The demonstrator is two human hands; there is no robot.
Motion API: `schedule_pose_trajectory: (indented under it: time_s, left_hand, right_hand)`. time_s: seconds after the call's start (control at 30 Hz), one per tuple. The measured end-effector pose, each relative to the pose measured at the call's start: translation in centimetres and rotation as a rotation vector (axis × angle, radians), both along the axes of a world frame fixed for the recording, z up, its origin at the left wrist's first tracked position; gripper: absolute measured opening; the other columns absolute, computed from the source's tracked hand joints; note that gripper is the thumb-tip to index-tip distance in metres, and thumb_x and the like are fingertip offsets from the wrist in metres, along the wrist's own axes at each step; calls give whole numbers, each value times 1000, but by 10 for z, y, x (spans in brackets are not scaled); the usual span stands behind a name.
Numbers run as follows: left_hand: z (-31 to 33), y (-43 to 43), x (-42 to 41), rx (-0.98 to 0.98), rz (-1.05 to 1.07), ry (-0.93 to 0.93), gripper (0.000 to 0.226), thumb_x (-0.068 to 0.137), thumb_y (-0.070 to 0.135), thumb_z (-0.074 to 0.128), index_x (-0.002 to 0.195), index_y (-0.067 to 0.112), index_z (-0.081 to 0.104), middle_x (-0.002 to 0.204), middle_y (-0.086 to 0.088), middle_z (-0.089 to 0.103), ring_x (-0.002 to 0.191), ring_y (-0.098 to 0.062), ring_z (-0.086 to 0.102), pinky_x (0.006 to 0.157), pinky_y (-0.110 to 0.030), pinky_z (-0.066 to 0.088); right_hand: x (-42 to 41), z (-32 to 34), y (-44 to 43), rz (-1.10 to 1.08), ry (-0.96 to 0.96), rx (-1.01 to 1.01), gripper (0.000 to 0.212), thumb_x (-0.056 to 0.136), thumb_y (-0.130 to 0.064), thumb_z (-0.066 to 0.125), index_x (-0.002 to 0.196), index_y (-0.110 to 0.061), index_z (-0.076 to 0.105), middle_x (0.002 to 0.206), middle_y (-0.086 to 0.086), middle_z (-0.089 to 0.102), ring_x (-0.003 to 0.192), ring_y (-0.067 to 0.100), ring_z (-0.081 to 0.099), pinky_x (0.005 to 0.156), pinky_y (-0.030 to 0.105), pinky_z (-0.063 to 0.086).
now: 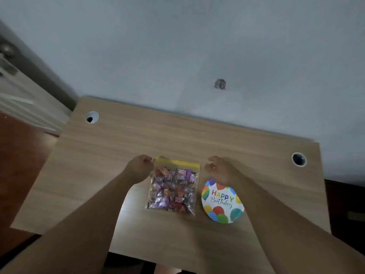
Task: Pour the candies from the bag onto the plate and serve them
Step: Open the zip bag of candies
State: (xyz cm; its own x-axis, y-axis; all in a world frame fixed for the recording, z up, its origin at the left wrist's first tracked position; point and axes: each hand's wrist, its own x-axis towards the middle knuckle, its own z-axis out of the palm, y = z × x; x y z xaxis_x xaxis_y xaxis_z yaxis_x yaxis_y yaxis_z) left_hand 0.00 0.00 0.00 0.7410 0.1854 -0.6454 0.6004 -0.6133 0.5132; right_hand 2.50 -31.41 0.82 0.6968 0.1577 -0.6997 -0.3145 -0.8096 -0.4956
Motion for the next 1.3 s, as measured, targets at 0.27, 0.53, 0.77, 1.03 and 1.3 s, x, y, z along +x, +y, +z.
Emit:
schedule_pose_trajectory:
  time_s: [0.27,0.53,0.77,1.03,1.3]
  left_hand:
    - [-46,-6,-19,-150,268,87,37,102,14,67,136,-3,65,103,-16,73,75,-22,65,68,-33,53]
    - [-53,-16,-34,-375,526,66,20,99,24,76,114,11,77,84,-9,75,59,-15,63,57,-29,52]
    - [-6,-18,-65,-427,340,-181,13,104,23,69,95,15,76,89,-2,79,75,-8,68,70,-25,54]
    - [62,-31,-103,-390,68,-406,13,107,10,62,99,2,67,97,-22,70,85,-12,63,76,-19,50]
    - [96,-40,-127,-225,178,-599,18,105,15,68,123,14,71,117,-2,72,101,2,68,85,-7,50]
  right_hand:
    - [-16,-50,28,-57,33,-22,27,108,-39,48,100,-14,56,91,4,61,88,30,62,66,33,41]
    - [-15,-54,33,-237,26,118,35,93,-49,55,92,-15,62,84,16,74,77,32,74,85,52,62]
    - [-38,-9,14,-140,31,48,66,94,-52,63,149,-17,50,134,8,69,124,30,69,107,43,54]
    - [-79,67,21,301,-453,175,31,106,-29,65,135,-23,72,130,-4,70,118,14,59,103,27,41]
    - [-110,102,42,235,-487,218,12,98,-22,74,98,-20,85,92,-4,83,83,13,73,81,28,54]
